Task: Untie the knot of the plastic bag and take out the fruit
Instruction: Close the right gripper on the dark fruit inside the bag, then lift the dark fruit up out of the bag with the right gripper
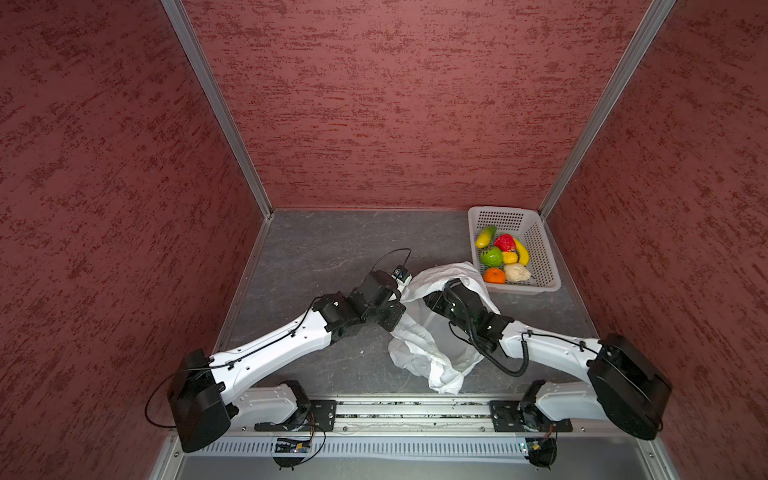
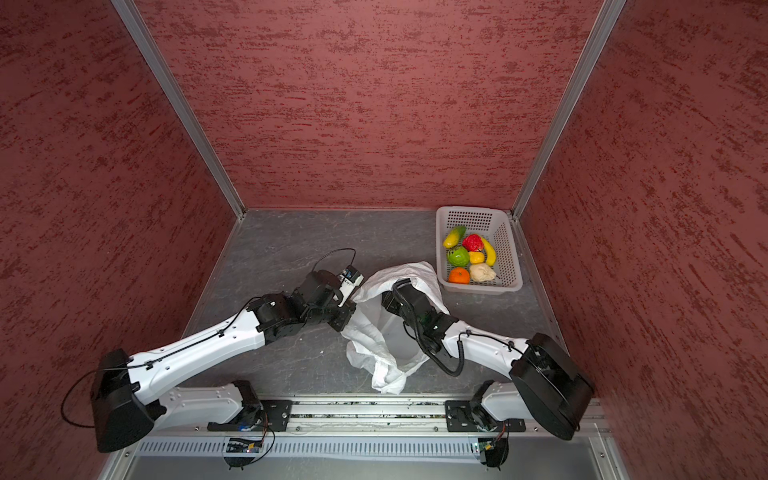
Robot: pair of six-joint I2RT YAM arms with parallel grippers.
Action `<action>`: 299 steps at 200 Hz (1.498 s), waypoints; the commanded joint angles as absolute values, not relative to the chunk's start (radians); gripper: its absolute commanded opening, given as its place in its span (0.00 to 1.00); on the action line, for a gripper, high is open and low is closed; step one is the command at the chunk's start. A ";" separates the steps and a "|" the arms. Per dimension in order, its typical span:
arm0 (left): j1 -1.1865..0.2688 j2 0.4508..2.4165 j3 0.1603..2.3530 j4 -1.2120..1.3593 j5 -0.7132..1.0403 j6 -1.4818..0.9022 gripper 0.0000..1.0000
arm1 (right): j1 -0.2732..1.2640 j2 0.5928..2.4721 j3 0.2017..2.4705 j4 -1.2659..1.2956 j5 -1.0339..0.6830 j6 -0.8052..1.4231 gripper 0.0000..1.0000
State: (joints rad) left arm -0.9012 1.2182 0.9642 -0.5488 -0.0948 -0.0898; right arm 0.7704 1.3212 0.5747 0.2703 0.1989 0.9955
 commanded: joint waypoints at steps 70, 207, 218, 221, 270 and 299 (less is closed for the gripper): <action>-0.927 1.266 1.035 -0.454 -0.283 -0.109 0.00 | 0.839 1.262 0.552 0.319 0.034 0.880 0.27; -0.863 1.328 1.189 -0.498 -0.238 -0.084 0.00 | 0.958 1.231 0.660 0.038 0.011 0.749 0.27; -0.857 1.329 1.192 -0.506 -0.241 -0.077 0.00 | 0.963 1.232 0.678 0.018 0.008 0.732 0.27; -0.854 1.330 1.191 -0.509 -0.241 -0.077 0.00 | 0.964 1.231 0.685 0.011 0.008 0.729 0.27; -0.819 1.316 1.197 -0.527 -0.228 -0.057 0.00 | 0.993 1.243 0.773 -0.103 -0.003 0.677 0.27; -0.819 1.310 1.224 -0.523 -0.229 -0.058 0.00 | 0.999 1.258 0.768 -0.090 -0.011 0.702 0.27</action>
State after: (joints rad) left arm -0.8200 1.3350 1.1812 -0.5232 -0.2375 -0.0727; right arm 0.9882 1.2449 0.7559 -0.0620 0.0105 0.7033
